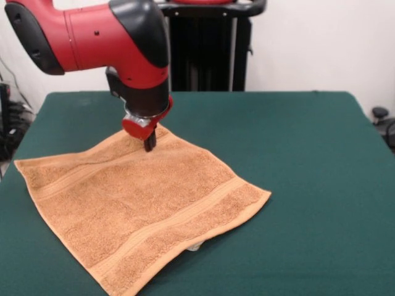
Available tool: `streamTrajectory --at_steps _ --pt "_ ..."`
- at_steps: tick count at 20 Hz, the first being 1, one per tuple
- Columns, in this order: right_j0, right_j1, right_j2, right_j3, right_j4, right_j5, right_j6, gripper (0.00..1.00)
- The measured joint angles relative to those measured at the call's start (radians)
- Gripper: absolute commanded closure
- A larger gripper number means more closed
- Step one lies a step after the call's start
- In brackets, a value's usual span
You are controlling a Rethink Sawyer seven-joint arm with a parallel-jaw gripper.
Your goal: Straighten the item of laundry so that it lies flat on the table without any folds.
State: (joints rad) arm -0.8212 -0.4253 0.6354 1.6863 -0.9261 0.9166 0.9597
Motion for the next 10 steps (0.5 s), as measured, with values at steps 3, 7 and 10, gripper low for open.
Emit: streamTrajectory --at_steps 3,7,10 --pt "0.000 -0.001 -0.001 0.000 0.000 0.000 0.000 1.00" --pt "0.004 -0.003 -0.005 0.000 -0.001 -0.001 0.000 1.00" --pt "0.011 -0.006 -0.011 0.000 -0.006 -0.001 0.000 1.00"
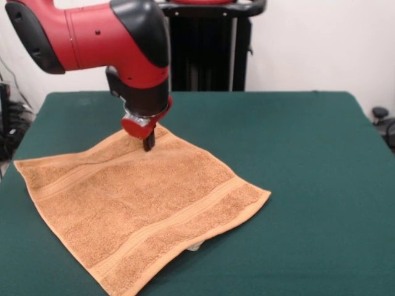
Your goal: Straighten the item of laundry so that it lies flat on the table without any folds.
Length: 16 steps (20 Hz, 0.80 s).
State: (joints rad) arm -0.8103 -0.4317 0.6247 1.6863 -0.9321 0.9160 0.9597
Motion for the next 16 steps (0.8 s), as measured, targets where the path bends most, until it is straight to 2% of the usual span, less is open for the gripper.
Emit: streamTrajectory --at_steps 4,16 --pt "0.014 -0.014 -0.014 0.007 -0.011 0.000 0.000 1.00" --pt "0.021 -0.101 -0.083 0.117 -0.036 0.000 0.000 1.00"
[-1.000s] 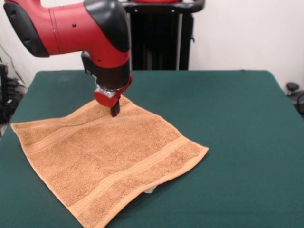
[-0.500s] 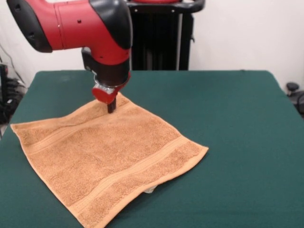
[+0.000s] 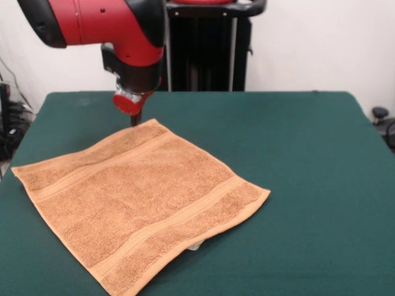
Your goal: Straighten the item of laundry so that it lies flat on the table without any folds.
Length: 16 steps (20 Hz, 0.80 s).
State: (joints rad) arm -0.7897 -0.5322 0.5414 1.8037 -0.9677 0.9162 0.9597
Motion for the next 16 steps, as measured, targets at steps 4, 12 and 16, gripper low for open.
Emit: streamTrajectory --at_steps 4,12,16 --pt "0.000 -0.017 -0.016 0.033 0.000 0.000 0.000 1.00" --pt "-0.056 -0.015 0.029 0.091 0.093 -0.013 0.000 1.00" --pt "-0.085 -0.005 0.059 0.093 0.103 -0.049 0.000 1.00"
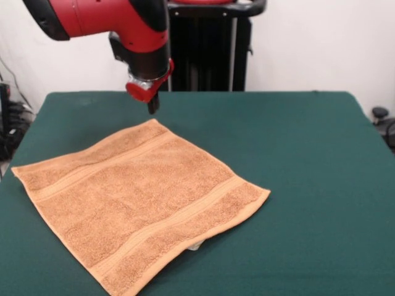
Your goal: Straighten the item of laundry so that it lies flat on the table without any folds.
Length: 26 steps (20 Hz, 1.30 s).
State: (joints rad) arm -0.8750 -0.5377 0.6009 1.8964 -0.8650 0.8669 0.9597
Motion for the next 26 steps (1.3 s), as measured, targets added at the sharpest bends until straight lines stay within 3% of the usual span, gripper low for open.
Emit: streamTrajectory --at_steps 26 --pt "-0.029 0.000 0.037 0.000 -0.130 -0.138 0.000 1.00"
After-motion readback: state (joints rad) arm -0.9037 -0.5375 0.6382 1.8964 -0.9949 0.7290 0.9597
